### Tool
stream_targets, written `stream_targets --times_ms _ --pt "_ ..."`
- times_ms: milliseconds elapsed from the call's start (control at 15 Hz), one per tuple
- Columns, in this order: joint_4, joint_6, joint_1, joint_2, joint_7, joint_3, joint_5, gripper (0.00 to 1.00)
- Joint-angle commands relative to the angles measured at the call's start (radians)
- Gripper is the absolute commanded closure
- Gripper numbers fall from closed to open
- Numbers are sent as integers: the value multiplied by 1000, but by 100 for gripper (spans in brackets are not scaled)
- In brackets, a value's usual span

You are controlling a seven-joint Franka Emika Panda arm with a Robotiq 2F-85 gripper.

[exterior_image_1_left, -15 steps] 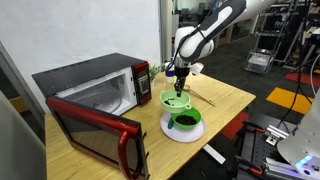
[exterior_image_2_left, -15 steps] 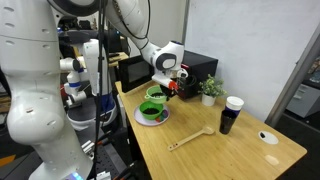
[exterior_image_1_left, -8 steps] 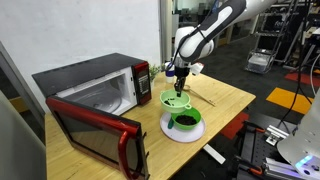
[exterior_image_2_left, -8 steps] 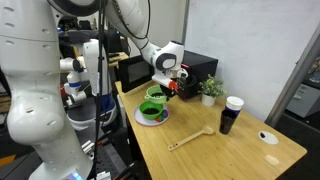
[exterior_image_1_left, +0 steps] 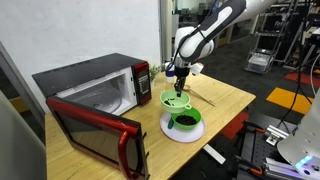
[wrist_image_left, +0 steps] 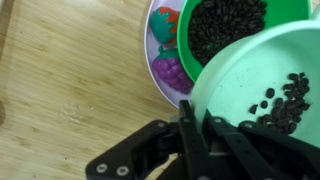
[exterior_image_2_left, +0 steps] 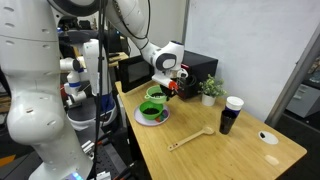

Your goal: Place the light green bowl inside the microwave

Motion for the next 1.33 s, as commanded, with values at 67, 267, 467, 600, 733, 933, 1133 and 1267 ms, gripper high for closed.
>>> stream_targets --times_ms 67,267,467,600,733,933,1133,1267 --pt "1 -2 3 0 0 -2 0 91" --pt "4 -1 6 7 17 3 18 98" --pt "-7 47 14 15 33 21 66 98" --pt "-7 76 25 27 53 34 98 98" --pt "-6 110 41 45 87 47 116 98" --pt "-4 174 69 81 146 66 125 98" --pt "-1 234 96 116 206 86 117 98" --pt "-2 281 118 133 248 98 110 98"
